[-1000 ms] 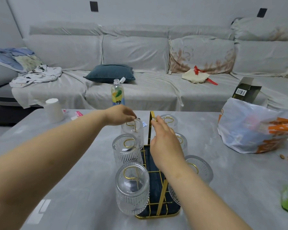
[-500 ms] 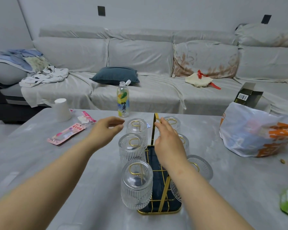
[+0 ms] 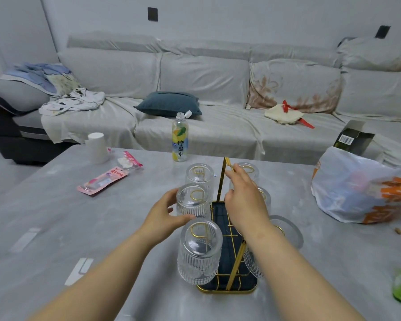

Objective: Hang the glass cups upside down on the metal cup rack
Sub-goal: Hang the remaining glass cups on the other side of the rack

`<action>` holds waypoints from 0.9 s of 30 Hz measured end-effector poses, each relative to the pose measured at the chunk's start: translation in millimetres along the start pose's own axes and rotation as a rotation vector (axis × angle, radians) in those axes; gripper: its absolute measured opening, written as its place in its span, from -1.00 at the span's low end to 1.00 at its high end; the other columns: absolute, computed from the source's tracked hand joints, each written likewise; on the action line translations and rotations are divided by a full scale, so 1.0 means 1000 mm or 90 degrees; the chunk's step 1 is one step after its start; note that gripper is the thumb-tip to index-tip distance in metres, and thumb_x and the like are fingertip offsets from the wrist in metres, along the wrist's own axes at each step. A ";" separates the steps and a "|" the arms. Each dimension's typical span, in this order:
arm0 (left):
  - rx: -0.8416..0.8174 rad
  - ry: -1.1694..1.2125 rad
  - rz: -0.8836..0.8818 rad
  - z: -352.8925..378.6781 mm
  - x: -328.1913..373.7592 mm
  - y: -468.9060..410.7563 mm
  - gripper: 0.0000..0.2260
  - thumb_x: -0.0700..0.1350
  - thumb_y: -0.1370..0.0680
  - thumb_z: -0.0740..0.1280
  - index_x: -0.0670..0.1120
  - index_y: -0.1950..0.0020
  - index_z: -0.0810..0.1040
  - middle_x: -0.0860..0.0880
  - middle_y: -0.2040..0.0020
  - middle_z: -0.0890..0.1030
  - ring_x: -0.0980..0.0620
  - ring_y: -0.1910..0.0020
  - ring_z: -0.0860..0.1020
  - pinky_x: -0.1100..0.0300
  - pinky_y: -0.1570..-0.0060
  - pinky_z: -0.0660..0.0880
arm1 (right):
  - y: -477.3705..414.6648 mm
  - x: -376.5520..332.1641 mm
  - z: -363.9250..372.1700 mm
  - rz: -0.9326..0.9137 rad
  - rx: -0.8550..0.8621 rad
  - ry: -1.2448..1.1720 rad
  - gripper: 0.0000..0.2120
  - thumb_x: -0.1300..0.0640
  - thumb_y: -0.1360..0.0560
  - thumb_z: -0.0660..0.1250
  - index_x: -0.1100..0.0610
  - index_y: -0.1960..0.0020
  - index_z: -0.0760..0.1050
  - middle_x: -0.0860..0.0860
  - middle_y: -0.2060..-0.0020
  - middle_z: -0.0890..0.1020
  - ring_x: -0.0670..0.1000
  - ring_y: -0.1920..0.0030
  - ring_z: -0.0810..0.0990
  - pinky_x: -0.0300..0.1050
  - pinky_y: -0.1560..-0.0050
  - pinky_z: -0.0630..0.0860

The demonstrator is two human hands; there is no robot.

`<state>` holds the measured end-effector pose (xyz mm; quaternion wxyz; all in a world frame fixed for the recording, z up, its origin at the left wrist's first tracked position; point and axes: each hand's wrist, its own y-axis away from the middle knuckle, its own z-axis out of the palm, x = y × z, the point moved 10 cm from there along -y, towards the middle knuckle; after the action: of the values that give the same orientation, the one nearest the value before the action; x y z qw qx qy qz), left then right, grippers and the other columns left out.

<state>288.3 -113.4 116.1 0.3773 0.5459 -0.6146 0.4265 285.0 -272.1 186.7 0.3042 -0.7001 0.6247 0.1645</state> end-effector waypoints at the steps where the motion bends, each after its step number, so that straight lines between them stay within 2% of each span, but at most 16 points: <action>1: 0.009 -0.007 0.008 -0.001 0.001 -0.001 -0.42 -0.17 -0.30 0.48 -0.01 -0.26 0.34 0.07 -0.12 0.46 0.09 -0.14 0.42 0.14 -0.22 0.31 | 0.000 0.000 0.000 -0.001 0.001 0.000 -0.53 0.34 -0.47 0.08 0.11 -0.36 0.23 -0.02 -0.47 0.14 0.05 -0.42 0.17 -0.08 -0.34 0.22; 7: -0.008 -0.050 0.048 0.008 0.013 -0.004 -0.41 -0.12 -0.27 0.51 0.01 -0.23 0.37 0.13 -0.09 0.46 0.14 -0.10 0.43 0.17 -0.18 0.33 | -0.002 0.000 0.001 -0.002 0.002 -0.005 -0.54 0.34 -0.47 0.08 0.12 -0.35 0.25 -0.02 -0.47 0.15 0.06 -0.42 0.18 -0.06 -0.34 0.23; 11: -0.010 -0.031 0.041 0.009 0.012 -0.004 -0.42 -0.15 -0.27 0.50 0.00 -0.23 0.37 0.11 -0.08 0.47 0.12 -0.11 0.44 0.16 -0.16 0.37 | -0.001 0.001 0.001 0.000 0.001 -0.013 -0.55 0.34 -0.47 0.07 0.13 -0.34 0.27 -0.01 -0.47 0.15 0.06 -0.41 0.19 -0.06 -0.33 0.24; 16: -0.024 -0.018 0.026 0.005 0.010 -0.003 -0.46 -0.21 -0.30 0.47 0.00 -0.22 0.37 0.17 -0.01 0.47 0.14 -0.08 0.44 0.16 -0.12 0.41 | -0.001 0.001 0.000 0.001 0.001 -0.016 -0.55 0.34 -0.48 0.07 0.12 -0.34 0.26 -0.02 -0.47 0.14 0.06 -0.40 0.21 -0.06 -0.31 0.27; 22: -0.047 -0.011 0.018 0.004 0.010 -0.005 -0.45 -0.24 -0.33 0.45 -0.03 -0.26 0.36 0.09 -0.08 0.48 0.10 -0.11 0.45 0.18 -0.08 0.43 | -0.002 0.000 0.000 -0.003 0.002 -0.017 -0.56 0.34 -0.47 0.07 0.13 -0.34 0.27 -0.02 -0.47 0.14 0.07 -0.40 0.22 -0.07 -0.30 0.26; 27: -0.047 -0.013 0.015 0.005 0.010 -0.004 -0.45 -0.23 -0.33 0.45 -0.04 -0.27 0.36 0.07 -0.10 0.48 0.07 -0.13 0.45 0.11 -0.15 0.43 | -0.002 0.000 0.000 -0.003 0.003 -0.018 -0.56 0.34 -0.47 0.07 0.13 -0.33 0.28 -0.02 -0.47 0.14 0.07 -0.39 0.23 -0.07 -0.30 0.26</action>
<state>291.5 -121.4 124.2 0.3860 0.5285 -0.6402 0.4023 286.6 -271.9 187.1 0.3148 -0.6984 0.6193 0.1722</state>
